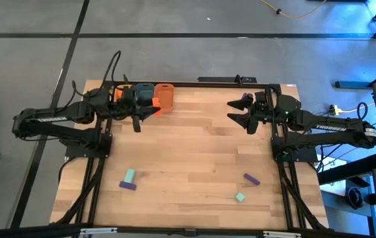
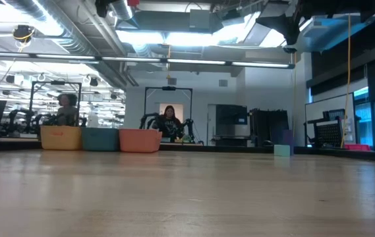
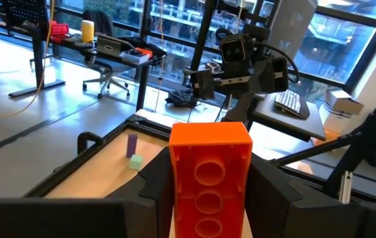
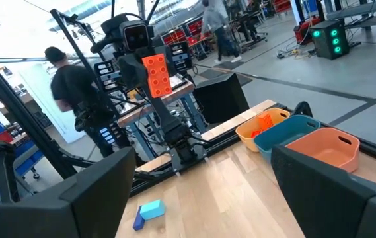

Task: Sort & place blocks by color
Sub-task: Put the orange game piece into the yellow bin

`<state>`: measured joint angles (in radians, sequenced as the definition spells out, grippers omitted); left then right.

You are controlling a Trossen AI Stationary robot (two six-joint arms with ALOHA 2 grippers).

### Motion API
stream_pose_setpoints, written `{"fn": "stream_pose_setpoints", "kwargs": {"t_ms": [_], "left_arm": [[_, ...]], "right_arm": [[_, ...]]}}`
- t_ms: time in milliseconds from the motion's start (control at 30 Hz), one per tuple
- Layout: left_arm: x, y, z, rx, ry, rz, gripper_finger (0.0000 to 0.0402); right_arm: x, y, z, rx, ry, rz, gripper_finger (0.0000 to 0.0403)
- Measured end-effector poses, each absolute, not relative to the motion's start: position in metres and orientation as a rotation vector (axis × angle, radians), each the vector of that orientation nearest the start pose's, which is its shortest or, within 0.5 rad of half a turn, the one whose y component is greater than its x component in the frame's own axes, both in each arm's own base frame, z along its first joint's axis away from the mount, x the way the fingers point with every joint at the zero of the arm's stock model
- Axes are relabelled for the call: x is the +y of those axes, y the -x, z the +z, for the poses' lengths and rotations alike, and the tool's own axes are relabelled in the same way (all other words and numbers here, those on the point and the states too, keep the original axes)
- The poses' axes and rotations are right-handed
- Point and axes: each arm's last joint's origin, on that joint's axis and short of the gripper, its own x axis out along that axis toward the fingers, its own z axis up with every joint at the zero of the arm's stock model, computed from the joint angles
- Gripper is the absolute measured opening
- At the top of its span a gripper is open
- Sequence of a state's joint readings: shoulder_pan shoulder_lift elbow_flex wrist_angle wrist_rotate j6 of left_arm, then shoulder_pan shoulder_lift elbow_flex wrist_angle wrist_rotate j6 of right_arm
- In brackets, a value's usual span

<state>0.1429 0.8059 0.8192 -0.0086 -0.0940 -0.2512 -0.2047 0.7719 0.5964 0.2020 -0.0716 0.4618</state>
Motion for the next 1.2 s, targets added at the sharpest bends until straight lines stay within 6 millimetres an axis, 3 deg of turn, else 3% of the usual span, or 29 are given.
{"fn": "stream_pose_setpoints", "kwargs": {"t_ms": [167, 367, 533, 667, 767, 900, 1033, 1200], "left_arm": [[0.028, -0.176, 0.358, -0.038, 0.273, 0.239, 0.0127], [0.04, -0.18, 0.359, -0.011, 0.376, 0.433, 0.0127], [0.082, -0.176, 0.373, 0.228, 0.379, 0.717, 0.0127], [0.125, -0.166, 0.371, 0.489, 0.369, 0.922, 0.0127], [0.154, -0.156, 0.354, 0.655, 0.403, 1.031, 0.0127], [0.183, -0.144, 0.315, 0.82, 0.488, 1.135, 0.0127], [0.192, -0.136, 0.268, 0.915, 0.585, 1.188, 0.0127], [0.188, -0.129, 0.22, 0.859, 0.698, 1.267, 0.0127]], "right_arm": [[-0.034, -0.176, 0.307, -0.057, -0.457, -0.125, 0.0355], [-0.034, -0.176, 0.306, -0.056, -0.458, -0.125, 0.0355], [-0.034, -0.176, 0.306, -0.055, -0.458, -0.125, 0.0355], [-0.034, -0.176, 0.306, -0.054, -0.459, -0.125, 0.0355], [-0.034, -0.176, 0.306, -0.054, -0.464, -0.125, 0.0355], [-0.034, -0.176, 0.306, -0.054, -0.465, -0.125, 0.0355], [-0.034, -0.176, 0.306, -0.055, -0.465, -0.125, 0.0355], [-0.034, -0.176, 0.306, -0.055, -0.466, -0.125, 0.0355]]}}
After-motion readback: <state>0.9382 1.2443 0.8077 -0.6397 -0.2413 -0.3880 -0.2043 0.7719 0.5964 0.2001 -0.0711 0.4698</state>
